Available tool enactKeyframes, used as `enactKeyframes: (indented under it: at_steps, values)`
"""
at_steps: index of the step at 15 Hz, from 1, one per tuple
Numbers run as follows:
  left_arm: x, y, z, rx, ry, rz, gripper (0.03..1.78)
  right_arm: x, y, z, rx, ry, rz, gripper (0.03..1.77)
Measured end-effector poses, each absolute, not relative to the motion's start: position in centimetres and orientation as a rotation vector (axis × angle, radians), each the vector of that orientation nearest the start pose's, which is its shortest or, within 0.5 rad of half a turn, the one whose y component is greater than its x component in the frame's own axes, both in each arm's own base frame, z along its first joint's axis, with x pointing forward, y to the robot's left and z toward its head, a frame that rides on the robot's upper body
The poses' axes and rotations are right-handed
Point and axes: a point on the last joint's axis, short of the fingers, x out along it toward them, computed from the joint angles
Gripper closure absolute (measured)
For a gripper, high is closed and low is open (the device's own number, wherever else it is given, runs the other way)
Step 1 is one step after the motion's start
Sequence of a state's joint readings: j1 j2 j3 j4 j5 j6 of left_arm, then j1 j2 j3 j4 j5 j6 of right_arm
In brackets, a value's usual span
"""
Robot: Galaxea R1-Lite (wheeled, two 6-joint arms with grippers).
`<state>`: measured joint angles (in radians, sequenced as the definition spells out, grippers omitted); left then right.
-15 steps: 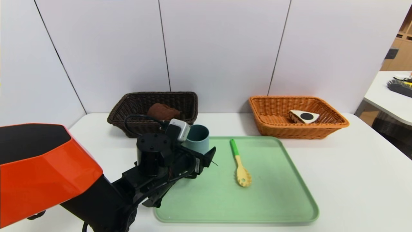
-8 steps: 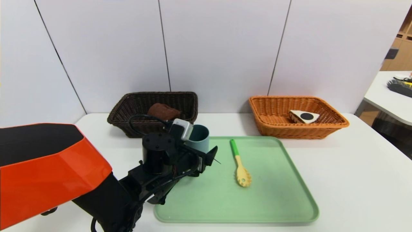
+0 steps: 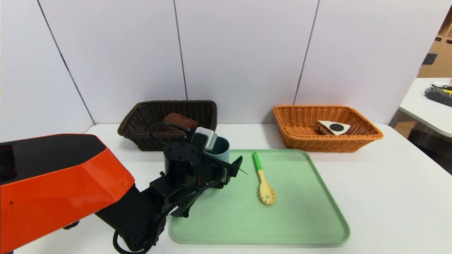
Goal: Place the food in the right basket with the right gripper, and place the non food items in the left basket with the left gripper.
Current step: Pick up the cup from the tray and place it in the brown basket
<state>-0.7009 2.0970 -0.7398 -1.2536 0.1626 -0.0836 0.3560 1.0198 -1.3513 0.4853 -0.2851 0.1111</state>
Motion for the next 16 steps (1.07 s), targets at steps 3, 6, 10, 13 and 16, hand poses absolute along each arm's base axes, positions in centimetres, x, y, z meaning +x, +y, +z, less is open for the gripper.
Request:
enactKeyframes:
  at_steps: [3,6,10,13,16]
  values:
    - [28.07,-23.21,9.21,-0.036,0.121,-0.533,0.12,8.11,2.34,36.79,0.062,0.151,0.062,0.10]
    - [28.15,-23.28,9.03,-0.035,0.124,-0.533,0.36,8.11,2.34,36.78,0.062,0.151,0.063,0.10]
    - [28.28,-23.38,8.99,-0.036,0.121,-0.533,0.63,8.13,2.35,36.73,0.062,0.153,0.063,0.10]
    - [28.28,-23.38,8.98,-0.036,0.121,-0.533,0.63,8.21,2.39,36.57,0.059,0.160,0.065,0.10]
    - [28.10,-23.30,9.34,-0.035,0.120,-0.535,0.63,8.35,2.45,36.23,0.056,0.173,0.070,0.10]
